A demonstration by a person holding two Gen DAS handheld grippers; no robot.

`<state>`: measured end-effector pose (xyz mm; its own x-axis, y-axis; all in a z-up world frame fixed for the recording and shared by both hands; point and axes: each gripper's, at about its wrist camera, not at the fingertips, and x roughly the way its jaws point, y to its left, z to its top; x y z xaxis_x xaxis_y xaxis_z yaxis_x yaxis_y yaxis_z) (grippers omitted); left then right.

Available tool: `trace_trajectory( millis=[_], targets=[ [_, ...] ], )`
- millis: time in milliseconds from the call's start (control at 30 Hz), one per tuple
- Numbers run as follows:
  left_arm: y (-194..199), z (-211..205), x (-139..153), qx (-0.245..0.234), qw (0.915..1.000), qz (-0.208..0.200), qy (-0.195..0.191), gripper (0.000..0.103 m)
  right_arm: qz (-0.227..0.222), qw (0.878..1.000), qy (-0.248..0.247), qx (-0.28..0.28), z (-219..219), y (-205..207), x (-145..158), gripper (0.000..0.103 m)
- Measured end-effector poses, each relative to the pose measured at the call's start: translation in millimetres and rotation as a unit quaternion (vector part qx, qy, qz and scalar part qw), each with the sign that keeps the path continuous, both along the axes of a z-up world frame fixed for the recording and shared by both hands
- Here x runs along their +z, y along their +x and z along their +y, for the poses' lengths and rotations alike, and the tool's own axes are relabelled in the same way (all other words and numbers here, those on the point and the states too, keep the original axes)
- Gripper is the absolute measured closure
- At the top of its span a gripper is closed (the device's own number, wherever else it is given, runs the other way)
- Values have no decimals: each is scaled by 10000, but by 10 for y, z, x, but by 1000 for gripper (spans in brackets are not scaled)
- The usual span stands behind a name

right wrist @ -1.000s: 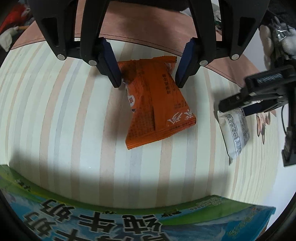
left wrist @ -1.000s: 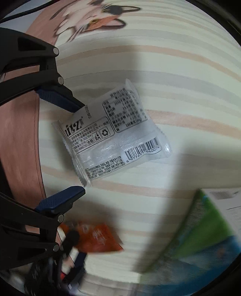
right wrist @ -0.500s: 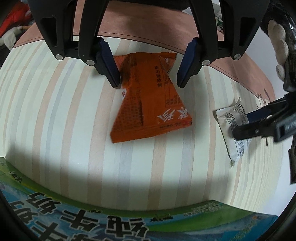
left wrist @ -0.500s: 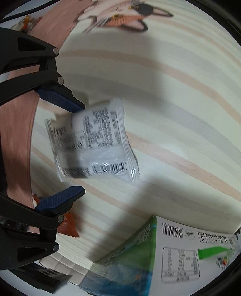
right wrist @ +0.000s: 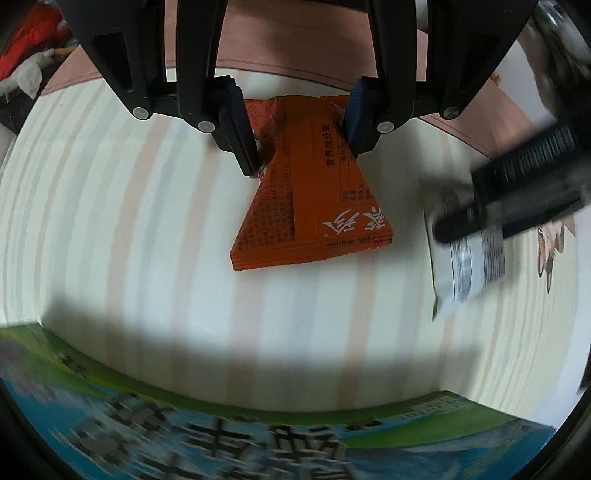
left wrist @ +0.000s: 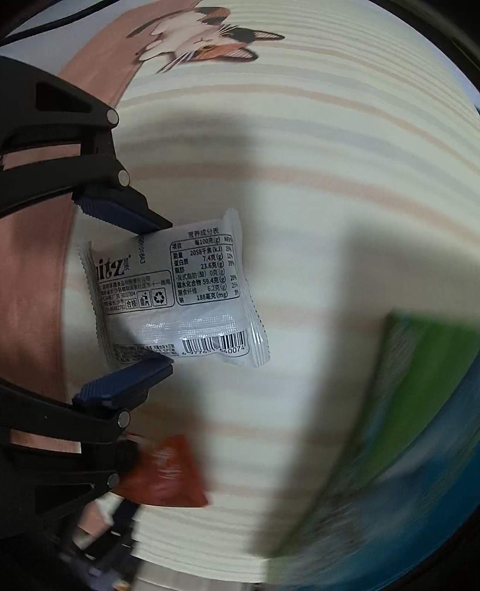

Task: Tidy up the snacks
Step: 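Carry both bags over the box and open both tools to drop them inside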

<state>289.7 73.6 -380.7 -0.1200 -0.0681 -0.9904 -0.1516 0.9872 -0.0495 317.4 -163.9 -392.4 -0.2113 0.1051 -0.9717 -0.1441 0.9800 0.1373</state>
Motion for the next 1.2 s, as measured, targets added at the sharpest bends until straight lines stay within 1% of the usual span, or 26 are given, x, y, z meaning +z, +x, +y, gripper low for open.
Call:
trace_trajectory(
  millis=[167, 300, 367, 400, 500, 533, 567, 667, 700, 733, 767, 800, 867, 900, 967, 1033, 1067, 1167, 1200],
  targets=[
    [-325, -353, -23, -348, 9994, 61, 56, 37, 76, 9998, -121, -147, -274, -206, 9, 57],
    [-461, -587, -79, -463, 9989, 70, 97, 37, 153, 9995, -172, -236, -440, -350, 0, 57],
    [-464, -632, -130, -456, 9989, 75, 113, 37, 181, 9993, -152, -304, -503, -400, -14, 57],
    [-480, -762, -179, -455, 9988, 67, 138, 37, 185, 9992, -140, -320, -510, -401, -16, 57],
    [-471, -787, -221, -418, 9990, 91, 155, 34, 192, 9992, -123, -337, -525, -415, -17, 57],
    [-475, -649, -240, -405, 9990, 104, 141, 34, 197, 9991, -131, -342, -515, -426, -20, 56],
    [-526, -743, -322, -384, 9991, 117, 140, 33, 200, 9991, -144, -333, -513, -467, -21, 55],
    [-536, -729, -388, -360, 9992, 126, 155, 32, 219, 9992, -162, -310, -583, -369, -17, 53],
    [-537, -736, -399, -363, 9991, 121, 176, 32, 239, 9991, -160, -307, -506, -342, -56, 52],
    [-471, -650, -411, -360, 9991, 119, 179, 32, 221, 9992, -179, -271, -464, -334, -74, 52],
    [-471, -653, -424, -323, 9993, 106, 165, 34, 205, 9993, -201, -223, -482, -345, -149, 52],
    [-478, -662, -431, -276, 9995, 87, 139, 34, 188, 9994, -222, -189, -457, -355, -140, 52],
    [-475, -671, -407, -236, 9997, 50, 95, 35, 146, 9995, -256, -130, -427, -385, -145, 52],
    [-498, -556, -352, -240, 9997, 34, 103, 35, 133, 9995, -267, -99, -434, -379, -152, 52],
    [-529, -582, -333, -288, 9995, -19, 142, 37, 99, 9996, -255, -48, -404, -413, -156, 55],
    [-496, -610, -211, -295, 9995, -40, 138, 39, 83, 9997, -208, -56, -369, -421, -140, 57],
    [-491, -652, -198, -333, 9993, -62, 124, 39, 71, 9998, -171, -75, -367, -442, -136, 58],
    [-506, -726, -93, -400, 9990, -139, 118, 41, 45, 9999, -50, -148, -420, -505, -70, 62],
    [-515, -742, -17, -409, 9990, -162, 114, 41, 28, 9998, -24, -175, -433, -508, -49, 62]
  ],
)
